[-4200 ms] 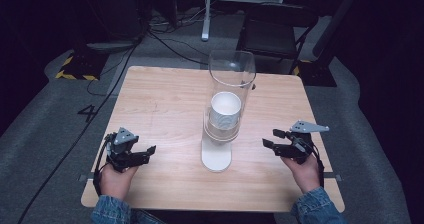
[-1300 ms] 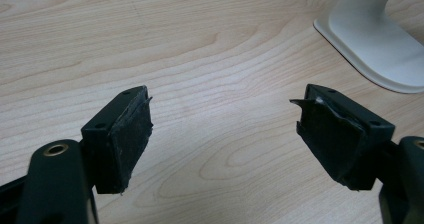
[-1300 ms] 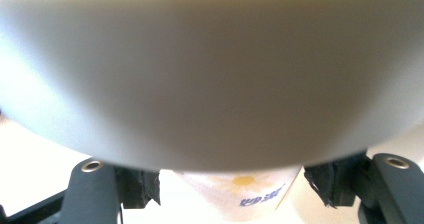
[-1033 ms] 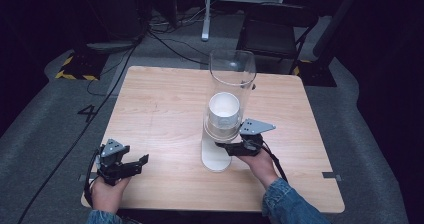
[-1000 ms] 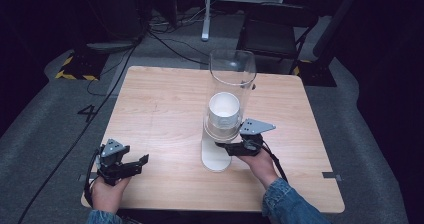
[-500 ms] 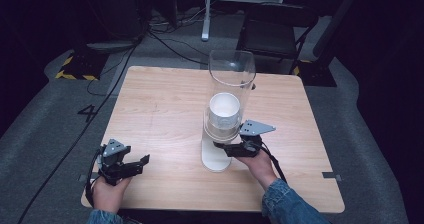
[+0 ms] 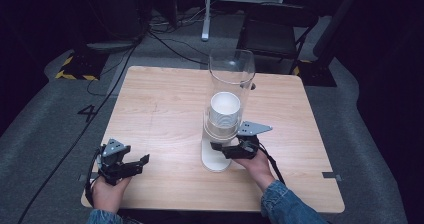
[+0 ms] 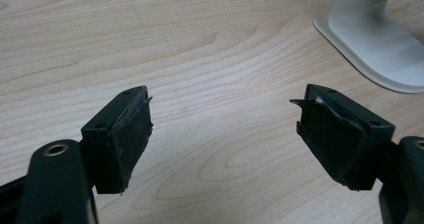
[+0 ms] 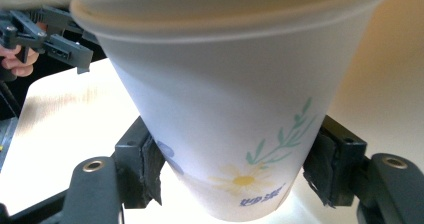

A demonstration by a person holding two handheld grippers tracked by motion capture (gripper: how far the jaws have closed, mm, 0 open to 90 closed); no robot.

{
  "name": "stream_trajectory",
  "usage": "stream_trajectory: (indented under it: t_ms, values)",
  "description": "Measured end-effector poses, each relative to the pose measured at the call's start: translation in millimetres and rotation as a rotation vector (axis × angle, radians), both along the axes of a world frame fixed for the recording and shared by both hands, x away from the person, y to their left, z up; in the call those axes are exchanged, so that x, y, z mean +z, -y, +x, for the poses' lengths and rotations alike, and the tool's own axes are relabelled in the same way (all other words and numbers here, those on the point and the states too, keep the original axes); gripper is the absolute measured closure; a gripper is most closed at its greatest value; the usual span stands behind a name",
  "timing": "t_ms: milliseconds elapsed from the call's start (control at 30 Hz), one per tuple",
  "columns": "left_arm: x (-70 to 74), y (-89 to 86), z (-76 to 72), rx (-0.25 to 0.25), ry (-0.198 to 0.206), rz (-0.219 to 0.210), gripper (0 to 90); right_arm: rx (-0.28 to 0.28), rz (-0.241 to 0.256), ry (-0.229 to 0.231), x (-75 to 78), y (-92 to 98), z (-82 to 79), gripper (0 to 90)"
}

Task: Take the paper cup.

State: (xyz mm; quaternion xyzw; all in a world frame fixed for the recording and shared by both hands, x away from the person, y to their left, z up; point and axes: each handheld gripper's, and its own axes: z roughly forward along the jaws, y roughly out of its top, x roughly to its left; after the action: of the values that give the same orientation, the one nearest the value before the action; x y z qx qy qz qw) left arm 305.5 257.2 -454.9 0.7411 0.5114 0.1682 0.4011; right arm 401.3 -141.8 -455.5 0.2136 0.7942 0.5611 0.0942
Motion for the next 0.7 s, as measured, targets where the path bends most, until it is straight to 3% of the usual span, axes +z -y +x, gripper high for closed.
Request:
stream_trajectory:
  t_ms: [267,700]
  values:
    - [-0.2,0.5,1.0,-0.006,0.000,0.004,21.6,-0.010,0.020,0.020,-10.4,0.2,-2.1,32.8]
    - [-1.0,1.3,2.5,-0.009,-0.004,0.002,21.6,-0.015,-0.022,0.007,-19.7,2.2,-2.6,32.6]
